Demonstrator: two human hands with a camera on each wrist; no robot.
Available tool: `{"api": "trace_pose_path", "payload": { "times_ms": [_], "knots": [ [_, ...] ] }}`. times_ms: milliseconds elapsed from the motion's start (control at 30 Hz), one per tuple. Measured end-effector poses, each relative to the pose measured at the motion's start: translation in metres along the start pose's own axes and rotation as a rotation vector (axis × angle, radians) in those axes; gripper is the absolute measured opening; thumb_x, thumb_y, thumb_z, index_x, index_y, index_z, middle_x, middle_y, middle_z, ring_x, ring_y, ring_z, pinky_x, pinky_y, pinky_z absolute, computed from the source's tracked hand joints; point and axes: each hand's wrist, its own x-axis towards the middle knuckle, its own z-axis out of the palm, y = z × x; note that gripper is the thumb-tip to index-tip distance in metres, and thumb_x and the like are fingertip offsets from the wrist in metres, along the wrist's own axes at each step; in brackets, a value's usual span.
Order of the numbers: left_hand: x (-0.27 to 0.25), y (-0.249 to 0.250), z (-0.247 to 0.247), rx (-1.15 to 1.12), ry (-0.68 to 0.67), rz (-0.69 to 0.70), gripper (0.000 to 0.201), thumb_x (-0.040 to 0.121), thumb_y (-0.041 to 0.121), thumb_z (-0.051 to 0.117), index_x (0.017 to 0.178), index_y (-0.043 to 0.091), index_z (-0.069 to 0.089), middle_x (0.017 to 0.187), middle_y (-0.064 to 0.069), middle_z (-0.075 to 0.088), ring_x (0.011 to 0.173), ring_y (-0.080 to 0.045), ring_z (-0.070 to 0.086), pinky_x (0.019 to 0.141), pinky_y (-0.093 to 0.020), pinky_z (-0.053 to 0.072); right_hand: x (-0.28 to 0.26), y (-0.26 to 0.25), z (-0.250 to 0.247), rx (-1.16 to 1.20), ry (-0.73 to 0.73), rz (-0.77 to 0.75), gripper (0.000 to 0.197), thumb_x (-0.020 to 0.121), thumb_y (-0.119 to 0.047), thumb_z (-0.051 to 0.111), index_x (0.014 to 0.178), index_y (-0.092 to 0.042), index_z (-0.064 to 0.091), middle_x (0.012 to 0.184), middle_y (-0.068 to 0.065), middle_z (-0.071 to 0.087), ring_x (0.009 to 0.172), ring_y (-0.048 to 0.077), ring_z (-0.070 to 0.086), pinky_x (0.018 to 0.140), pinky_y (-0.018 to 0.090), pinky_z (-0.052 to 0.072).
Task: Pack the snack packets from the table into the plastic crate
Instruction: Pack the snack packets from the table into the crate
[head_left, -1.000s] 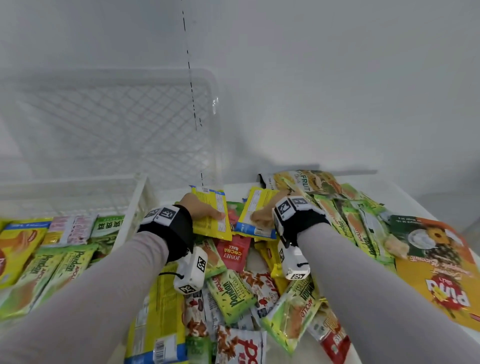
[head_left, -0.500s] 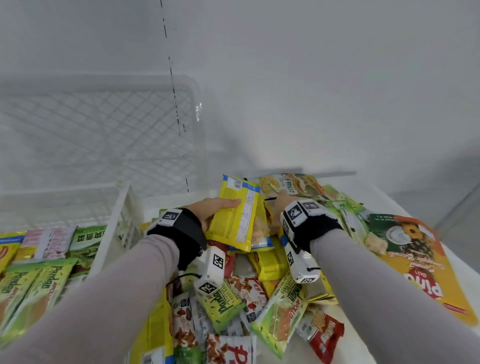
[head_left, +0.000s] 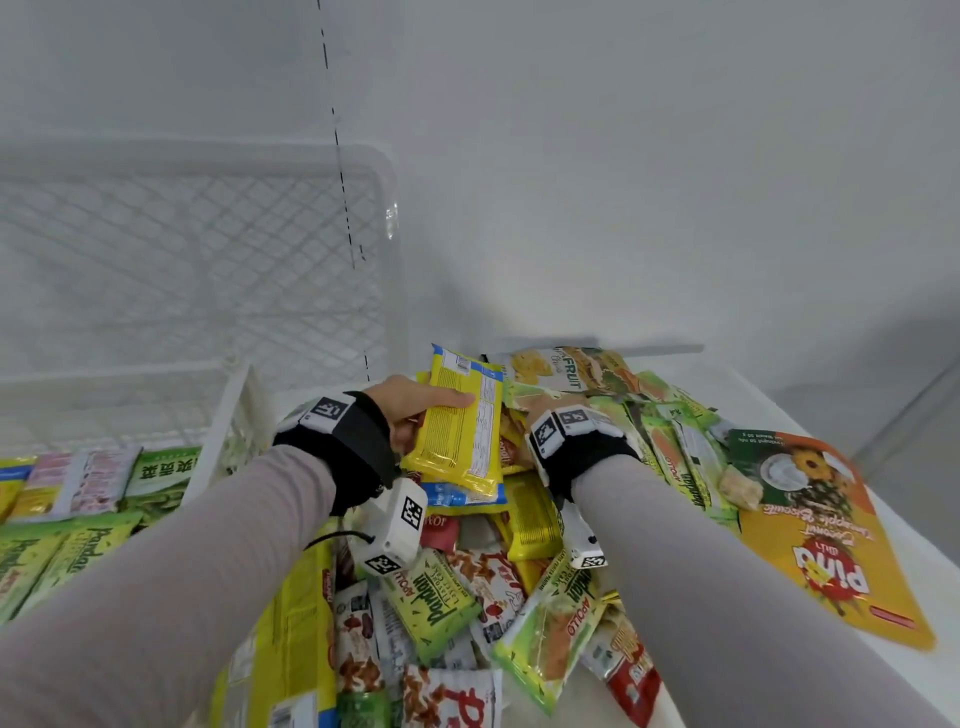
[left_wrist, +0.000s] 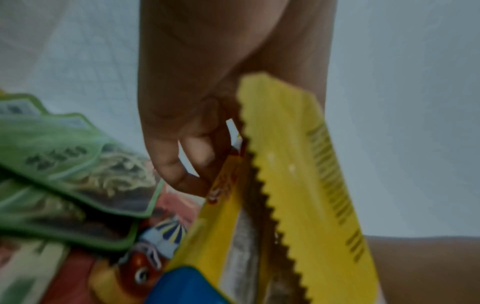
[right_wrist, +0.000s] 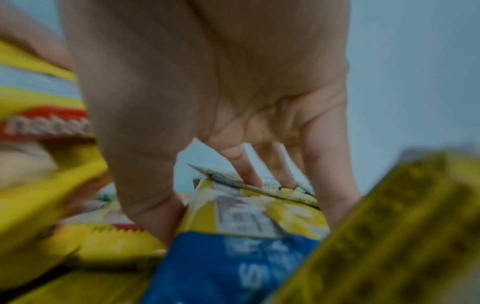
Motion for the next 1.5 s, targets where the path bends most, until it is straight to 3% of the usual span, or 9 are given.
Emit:
{"api": "trace_pose_path", "payload": {
  "times_ms": [67, 167, 267, 367, 500, 600, 967, 1367, 1501],
  "knots": [
    [-0.006, 0.009, -0.006, 0.151, 0.063, 0.023, 0.045, 0.072, 0.021, 0.08, 0.109, 0.002, 0.064, 0.088, -0.013, 0.072, 0.072, -0.024, 0.069, 0.06, -0.033, 0.057, -0.001, -0.005, 0.001, -0.184, -0.049, -0.083, 0.037, 0.093, -0.02, 0.053, 0.127, -0.006, 0.054, 0.132, 0.015, 0.053, 0.106, 0.029, 0.057, 0.073, 0.041, 0.051],
    [-0.02, 0.023, -0.012, 0.368, 0.125, 0.087, 0.049, 0.069, 0.03, 0.083, 0.104, 0.002, 0.064, 0.097, -0.015, 0.068, 0.085, -0.027, 0.064, 0.077, -0.035, 0.051, -0.005, -0.009, -0.003, -0.424, -0.011, -0.137, 0.026, 0.08, -0.014, 0.065, 0.105, -0.009, 0.066, 0.109, 0.008, 0.067, 0.082, 0.019, 0.062, 0.028, 0.029, 0.029],
    [-0.037, 0.037, -0.018, 0.409, 0.132, 0.166, 0.043, 0.074, 0.033, 0.078, 0.101, 0.003, 0.064, 0.097, -0.013, 0.065, 0.086, -0.026, 0.06, 0.083, -0.037, 0.049, -0.009, -0.011, -0.011, -0.383, 0.15, -0.181, 0.015, 0.087, -0.015, 0.057, 0.098, -0.008, 0.065, 0.109, 0.011, 0.065, 0.092, 0.029, 0.063, 0.054, 0.033, 0.047],
    [-0.055, 0.05, -0.025, 0.335, 0.094, 0.213, 0.041, 0.082, 0.025, 0.071, 0.111, -0.003, 0.062, 0.106, -0.017, 0.066, 0.096, -0.03, 0.063, 0.095, -0.046, 0.048, -0.01, -0.015, -0.027, -0.388, 0.217, -0.184, 0.019, 0.096, -0.018, 0.044, 0.091, -0.009, 0.061, 0.108, 0.013, 0.065, 0.091, 0.03, 0.061, 0.073, 0.033, 0.045],
    [-0.081, 0.065, -0.029, 0.243, 0.04, 0.286, 0.034, 0.088, 0.017, 0.061, 0.116, -0.002, 0.058, 0.098, -0.012, 0.068, 0.081, -0.024, 0.065, 0.077, -0.039, 0.057, -0.019, -0.02, -0.058, -0.324, 0.184, -0.162, 0.034, 0.091, -0.038, 0.053, 0.105, -0.009, 0.061, 0.106, 0.009, 0.065, 0.094, 0.028, 0.06, 0.073, 0.028, 0.042],
    [-0.099, 0.074, -0.033, 0.203, 0.018, 0.344, 0.031, 0.091, 0.016, 0.057, 0.117, 0.001, 0.058, 0.102, -0.011, 0.067, 0.083, -0.021, 0.065, 0.071, -0.033, 0.058, -0.033, -0.023, -0.074, -0.209, 0.174, -0.187, 0.033, 0.086, -0.03, 0.059, 0.111, -0.008, 0.064, 0.108, 0.014, 0.065, 0.099, 0.03, 0.059, 0.079, 0.031, 0.048],
    [-0.156, 0.079, -0.071, 0.124, -0.065, 0.406, 0.018, 0.087, 0.014, 0.061, 0.101, 0.004, 0.067, 0.1, -0.008, 0.072, 0.086, -0.018, 0.071, 0.075, -0.031, 0.059, -0.099, -0.084, -0.108, -0.045, 0.202, -0.317, 0.034, 0.084, -0.029, 0.06, 0.118, -0.023, 0.06, 0.104, 0.007, 0.064, 0.079, 0.019, 0.057, 0.05, 0.02, 0.037],
    [-0.181, 0.034, -0.191, -0.106, -0.066, 0.355, 0.017, 0.086, 0.014, 0.059, 0.097, 0.002, 0.066, 0.09, -0.011, 0.074, 0.075, -0.019, 0.072, 0.058, -0.034, 0.059, -0.171, -0.207, -0.011, -0.005, 0.4, -0.472, 0.028, 0.088, -0.022, 0.048, 0.109, -0.007, 0.06, 0.104, 0.016, 0.062, 0.099, 0.033, 0.055, 0.071, 0.031, 0.039],
    [-0.187, 0.028, -0.239, -0.147, 0.053, 0.362, 0.02, 0.091, 0.016, 0.056, 0.106, 0.005, 0.064, 0.097, -0.008, 0.073, 0.082, -0.018, 0.071, 0.066, -0.037, 0.06, -0.188, -0.247, 0.017, 0.047, 0.449, -0.487, 0.029, 0.09, -0.027, 0.045, 0.108, -0.009, 0.058, 0.098, 0.013, 0.061, 0.087, 0.031, 0.054, 0.067, 0.03, 0.037]
  ]
}}
